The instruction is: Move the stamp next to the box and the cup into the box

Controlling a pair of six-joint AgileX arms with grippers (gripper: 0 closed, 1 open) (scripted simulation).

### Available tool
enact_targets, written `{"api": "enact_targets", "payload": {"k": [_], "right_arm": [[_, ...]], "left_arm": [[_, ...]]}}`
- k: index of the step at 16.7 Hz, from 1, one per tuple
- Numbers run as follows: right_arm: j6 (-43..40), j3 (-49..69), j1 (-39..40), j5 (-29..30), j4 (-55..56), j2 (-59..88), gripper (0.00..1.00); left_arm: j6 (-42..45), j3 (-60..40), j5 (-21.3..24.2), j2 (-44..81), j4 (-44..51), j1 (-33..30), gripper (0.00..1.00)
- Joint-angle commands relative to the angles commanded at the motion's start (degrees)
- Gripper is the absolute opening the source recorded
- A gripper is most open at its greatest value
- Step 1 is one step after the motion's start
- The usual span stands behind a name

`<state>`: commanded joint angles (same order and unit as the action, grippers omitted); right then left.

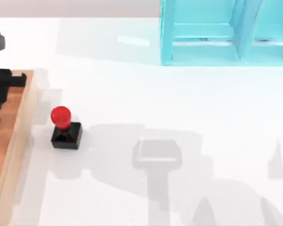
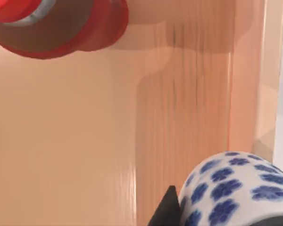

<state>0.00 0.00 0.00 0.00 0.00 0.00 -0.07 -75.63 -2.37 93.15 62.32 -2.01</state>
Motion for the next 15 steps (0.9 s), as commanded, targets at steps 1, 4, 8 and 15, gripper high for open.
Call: {"api": "enact_targets", "payload": {"k": [1, 4, 8, 15], "right_arm": [[0.00, 0.00, 0.00, 0.00, 0.00, 0.00, 1.00], [0.00, 0.00, 0.00, 0.00, 0.00, 0.00, 1.00], [0.00, 0.00, 0.00, 0.00, 0.00, 0.00, 1.00], [0.00, 0.00, 0.00, 0.00, 0.00, 0.00, 1.00]], "left_arm": [[5.13, 3.89, 0.79, -3.09, -0.34, 5.37, 0.00], [18.24, 14.50, 3.62, -12.46, -1.64, 18.81, 0.00], [27.75, 23.63, 7.47, -21.34, -3.65, 28.43, 0.00], [28.87, 24.67, 8.01, -22.12, -4.02, 29.30, 0.00]]}}
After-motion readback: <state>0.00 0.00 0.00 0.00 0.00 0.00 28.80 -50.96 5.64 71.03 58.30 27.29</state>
